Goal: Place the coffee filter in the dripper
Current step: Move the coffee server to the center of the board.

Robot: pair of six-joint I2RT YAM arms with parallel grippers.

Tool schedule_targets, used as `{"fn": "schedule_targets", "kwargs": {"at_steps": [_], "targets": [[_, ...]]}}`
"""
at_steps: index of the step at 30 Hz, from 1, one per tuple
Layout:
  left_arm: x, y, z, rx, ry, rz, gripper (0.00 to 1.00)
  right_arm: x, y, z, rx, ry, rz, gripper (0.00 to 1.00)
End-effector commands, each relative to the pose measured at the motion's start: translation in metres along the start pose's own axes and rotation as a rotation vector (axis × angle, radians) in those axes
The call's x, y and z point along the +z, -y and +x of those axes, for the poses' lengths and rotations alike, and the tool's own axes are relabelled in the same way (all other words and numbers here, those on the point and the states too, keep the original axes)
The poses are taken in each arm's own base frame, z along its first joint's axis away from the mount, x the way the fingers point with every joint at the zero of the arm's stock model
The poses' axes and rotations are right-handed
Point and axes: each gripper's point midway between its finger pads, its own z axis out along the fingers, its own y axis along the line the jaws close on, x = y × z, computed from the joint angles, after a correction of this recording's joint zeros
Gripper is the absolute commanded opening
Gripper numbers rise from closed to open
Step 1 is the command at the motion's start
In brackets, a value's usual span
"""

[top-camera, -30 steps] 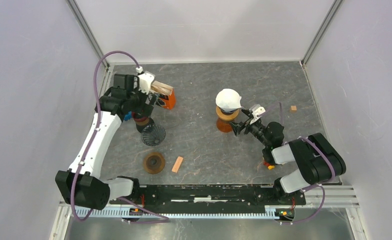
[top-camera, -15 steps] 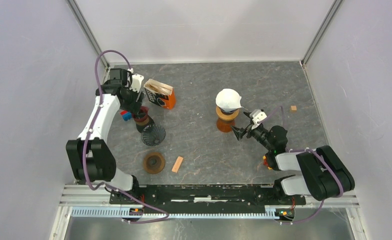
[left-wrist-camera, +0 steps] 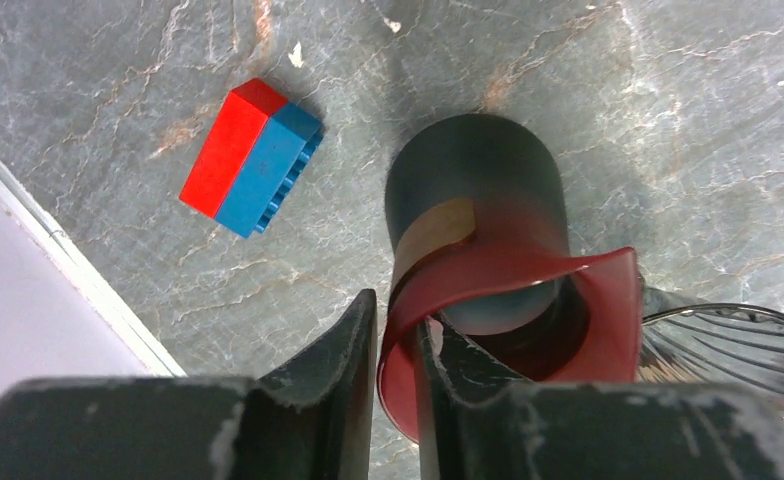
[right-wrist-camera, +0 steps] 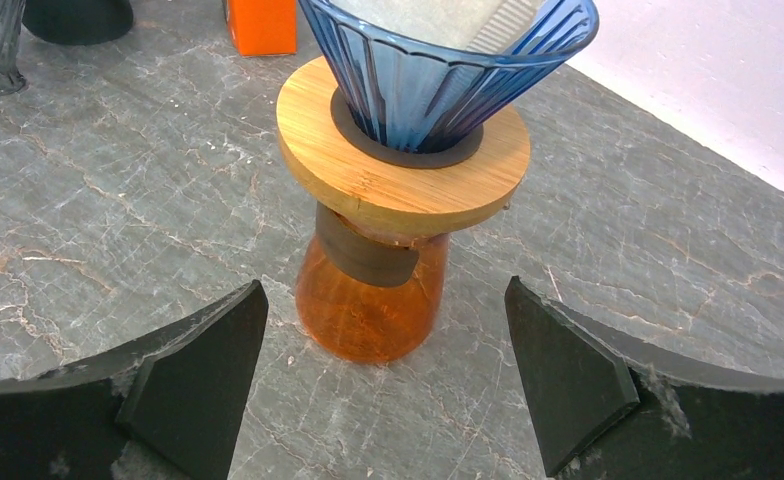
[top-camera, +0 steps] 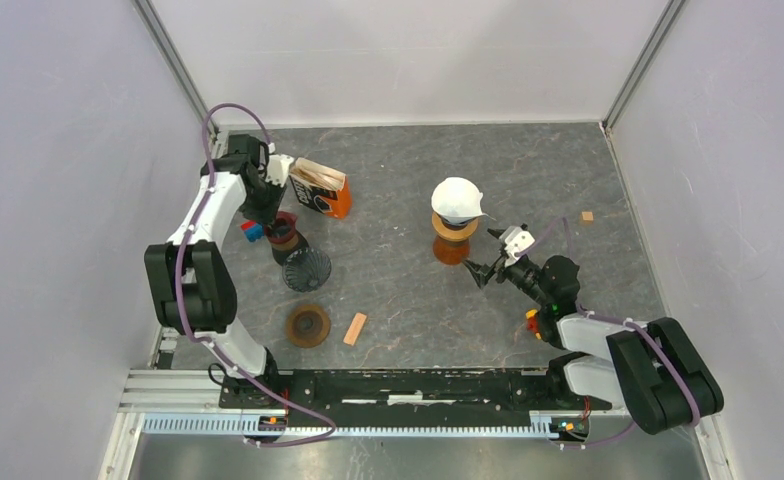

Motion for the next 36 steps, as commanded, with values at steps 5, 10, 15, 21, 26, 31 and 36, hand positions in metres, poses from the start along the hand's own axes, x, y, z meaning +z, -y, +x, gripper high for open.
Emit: {"fn": "schedule_targets", "kwargs": {"at_steps": [5,10,15,21,26,31,36], "targets": [[-0.014,0.020,-0.032,-0.022,0.088,0.147,0.02,-0.003,0.001,-0.009,-0.031,0.027,0.002,0.96],[-0.023,0.051,-0.056,0.008,0.143,0.214,0.02,-0.002,0.005,-0.015,-0.033,0.037,0.012,0.96],[-0.031,0.098,-0.082,0.091,0.182,0.249,0.02,0.001,0.007,-0.017,-0.015,0.010,0.008,0.95],[-0.029,0.155,-0.078,0.193,0.141,0.295,0.02,0.007,0.015,-0.024,-0.084,-0.090,-0.032,0.94],[-0.027,0.159,-0.071,0.206,0.124,0.277,0.02,0.002,0.015,-0.022,-0.107,-0.177,-0.068,0.94],[-0.021,0.167,-0.064,0.218,0.115,0.275,0.05,-0.002,0.015,-0.022,-0.103,-0.198,-0.068,0.94],[-0.015,0.170,-0.063,0.223,0.120,0.254,0.07,-0.002,0.016,-0.026,-0.105,-0.194,-0.066,0.94]]}}
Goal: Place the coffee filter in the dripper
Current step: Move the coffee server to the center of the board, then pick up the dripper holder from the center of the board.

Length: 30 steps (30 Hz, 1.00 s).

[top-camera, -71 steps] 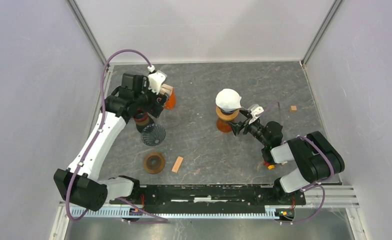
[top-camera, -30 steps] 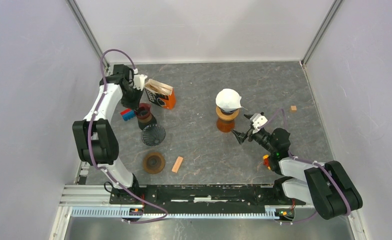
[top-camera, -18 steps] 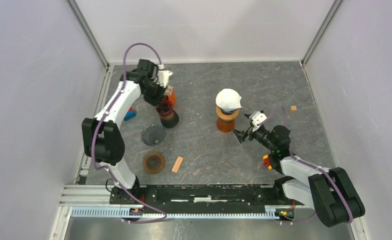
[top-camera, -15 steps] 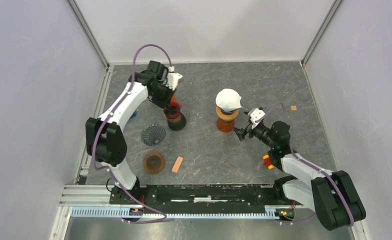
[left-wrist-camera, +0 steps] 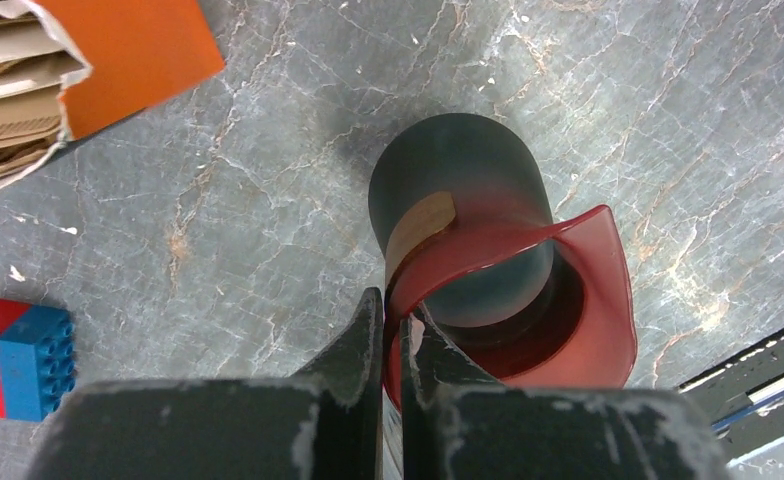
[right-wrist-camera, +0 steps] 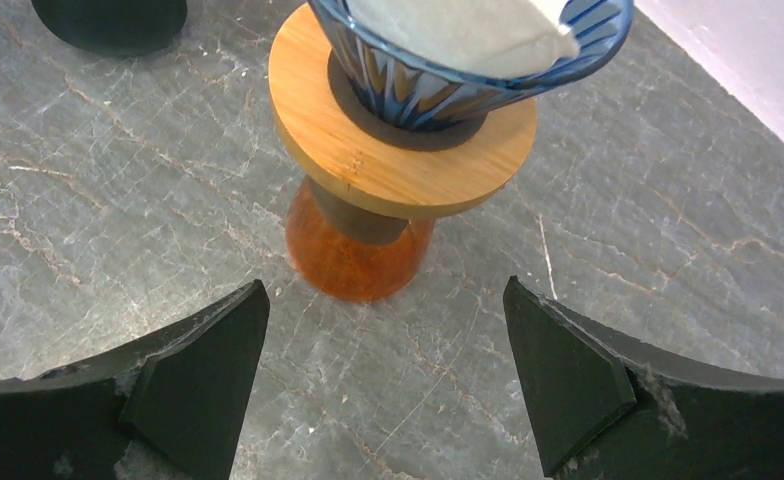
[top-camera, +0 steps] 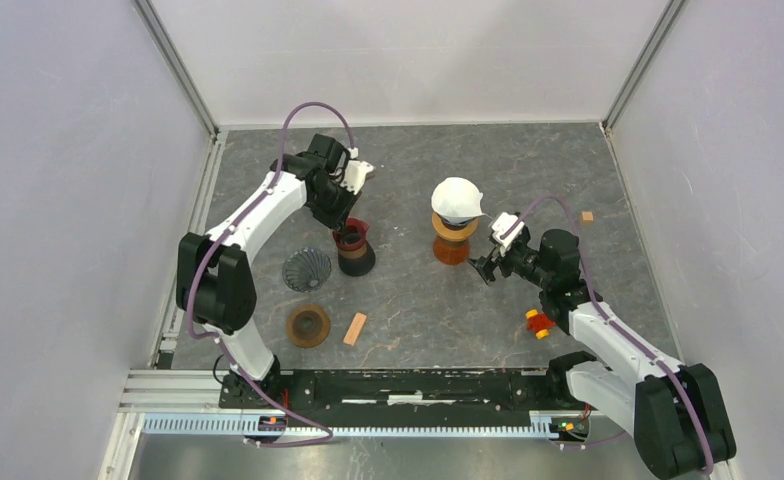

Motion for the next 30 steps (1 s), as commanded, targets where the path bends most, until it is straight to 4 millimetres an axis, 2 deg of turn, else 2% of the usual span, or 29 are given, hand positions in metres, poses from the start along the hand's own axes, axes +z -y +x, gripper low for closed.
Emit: {"fn": "schedule_targets", "kwargs": {"at_steps": [1,3,6,13,17,19,21,23,25,28,30], "targets": [[-0.005,0.003,-0.014,-0.015,0.063,-0.027,0.08,-0.001,0.008,-0.019,-0.034,0.033,0.008,0.94],[-0.003,0.002,-0.013,-0.014,0.057,-0.033,0.09,-0.002,0.007,-0.019,-0.031,0.033,0.007,0.94],[-0.005,0.000,-0.015,-0.009,0.068,-0.047,0.17,-0.002,0.007,-0.019,-0.030,0.031,0.005,0.94],[-0.013,-0.002,-0.020,-0.002,0.086,-0.075,0.45,-0.006,0.010,-0.025,0.004,0.018,0.022,0.94],[-0.044,-0.007,-0.030,0.034,0.135,-0.127,0.61,-0.010,0.010,-0.023,0.005,-0.009,0.027,0.94],[-0.071,-0.006,-0.035,0.071,0.199,-0.154,0.71,-0.013,0.010,-0.020,-0.007,-0.031,0.026,0.94],[-0.096,0.001,-0.032,0.124,0.243,-0.154,0.82,-0.016,0.009,-0.017,-0.026,-0.055,0.019,0.94],[-0.113,0.015,-0.014,0.203,0.246,-0.115,0.88,-0.019,0.007,-0.015,-0.042,-0.084,0.004,0.94],[-0.116,0.038,0.019,0.312,0.216,-0.018,0.89,-0.023,0.003,-0.012,-0.057,-0.110,-0.023,0.94],[-0.111,0.075,0.082,0.564,0.131,0.113,0.88,-0.027,-0.003,-0.015,-0.087,-0.102,-0.052,0.94],[-0.098,0.086,0.119,0.712,0.069,0.126,0.86,-0.028,-0.009,-0.014,-0.098,-0.092,-0.084,0.94]]}}
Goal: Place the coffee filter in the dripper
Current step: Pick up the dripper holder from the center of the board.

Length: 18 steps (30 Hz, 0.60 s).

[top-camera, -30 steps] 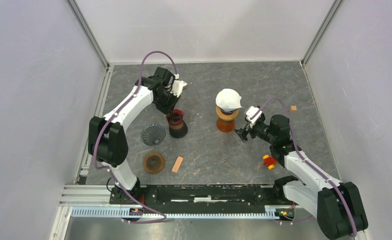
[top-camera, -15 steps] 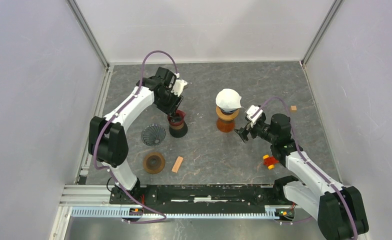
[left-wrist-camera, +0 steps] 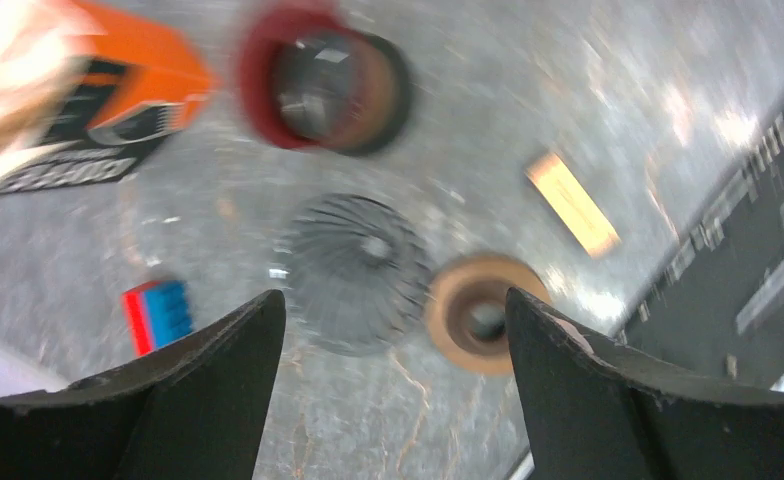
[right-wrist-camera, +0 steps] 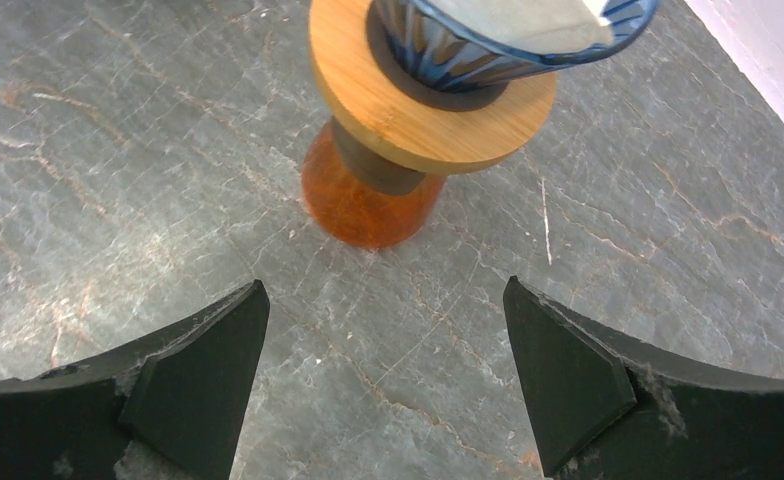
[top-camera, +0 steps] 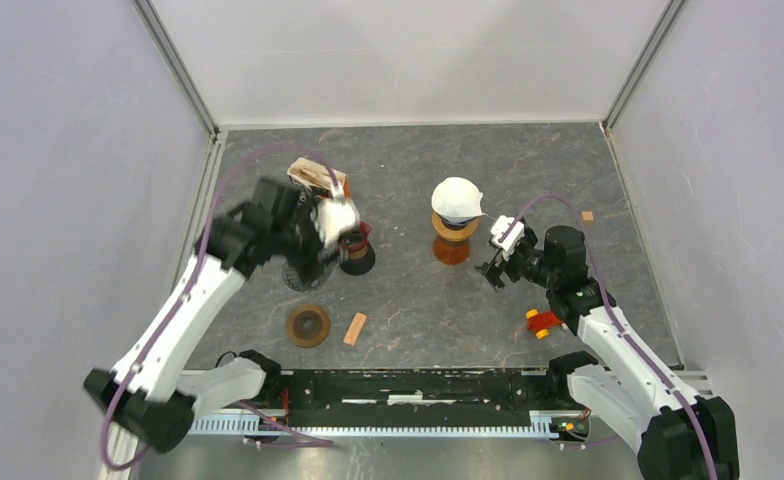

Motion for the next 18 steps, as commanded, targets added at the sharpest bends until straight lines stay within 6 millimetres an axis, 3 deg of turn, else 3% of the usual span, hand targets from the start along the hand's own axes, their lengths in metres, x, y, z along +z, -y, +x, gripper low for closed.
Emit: {"fn": "schedule_targets", "kwargs": {"at_steps": [1,4,9,18], "targets": [[0.009,0.079,0.091,0.379,-0.196,0.283,0.85,-0.006,-0.008,-0.012,-0.065,0.031,-0.058,0.94],[0.018,0.096,0.128,0.492,-0.325,0.334,0.79,-0.005,-0.014,-0.009,-0.061,0.039,-0.085,0.94],[0.031,0.108,0.164,0.567,-0.469,0.432,0.66,-0.004,-0.014,-0.005,-0.065,0.032,-0.081,0.95],[0.060,0.104,0.186,0.662,-0.491,0.433,0.62,-0.001,-0.016,0.002,-0.054,0.009,-0.093,0.95]]}}
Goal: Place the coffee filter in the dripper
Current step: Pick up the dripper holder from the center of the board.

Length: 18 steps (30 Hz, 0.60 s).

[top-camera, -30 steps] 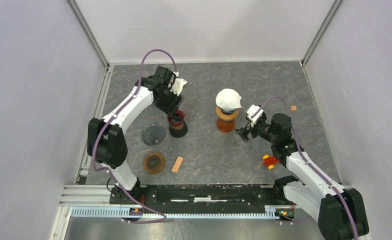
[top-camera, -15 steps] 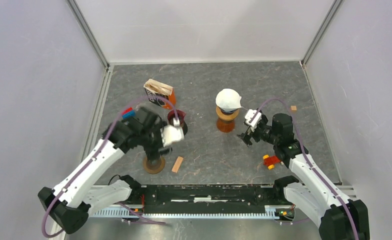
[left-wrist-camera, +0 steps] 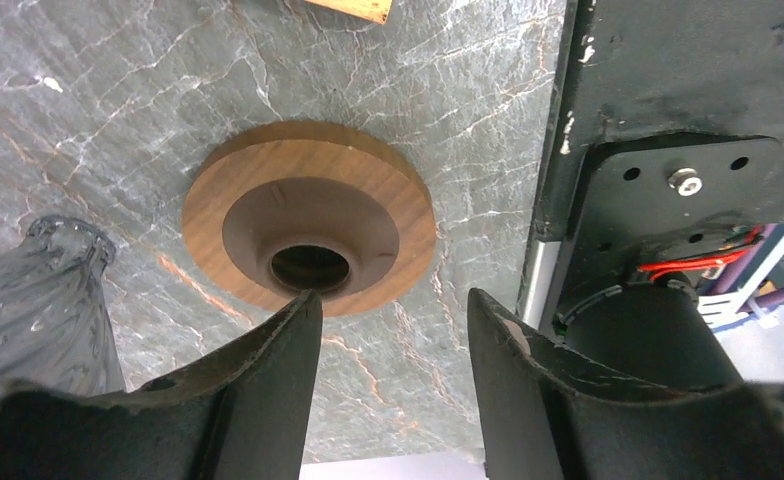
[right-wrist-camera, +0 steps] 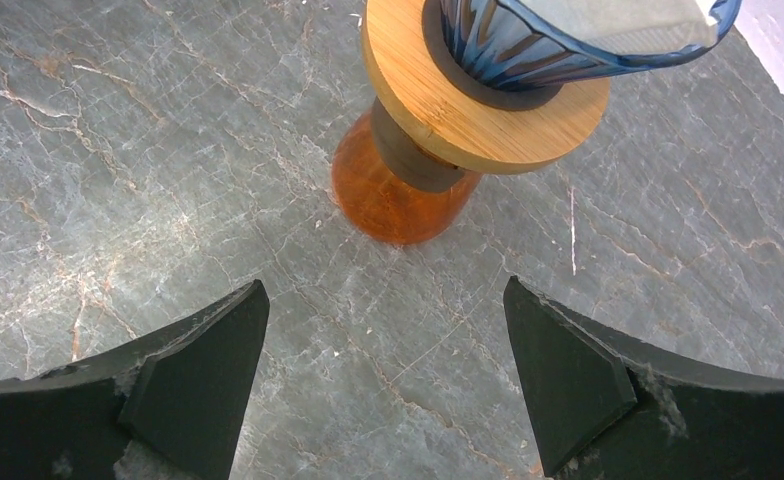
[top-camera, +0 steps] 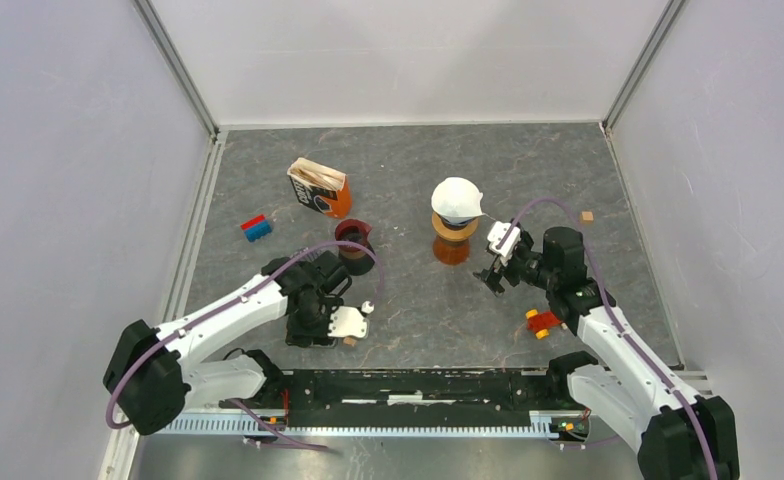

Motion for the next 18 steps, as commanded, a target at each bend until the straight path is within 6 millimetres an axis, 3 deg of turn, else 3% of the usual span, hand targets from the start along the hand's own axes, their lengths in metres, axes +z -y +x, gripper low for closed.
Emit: {"fn": "schedule_targets", "kwargs": {"at_steps": [1,12,18], "targets": [[0.013,-0.015,-0.001,0.106,0.000,-0.048,0.61,0.002,-0.001,0.001,-0.006,0.005,-0.015,0.94],[0.032,-0.031,0.000,0.088,0.012,-0.078,0.58,0.004,-0.004,0.003,0.006,-0.002,-0.034,0.94],[0.044,-0.023,0.006,0.083,0.003,-0.026,0.58,0.004,-0.004,0.003,0.004,0.001,-0.036,0.95]]}}
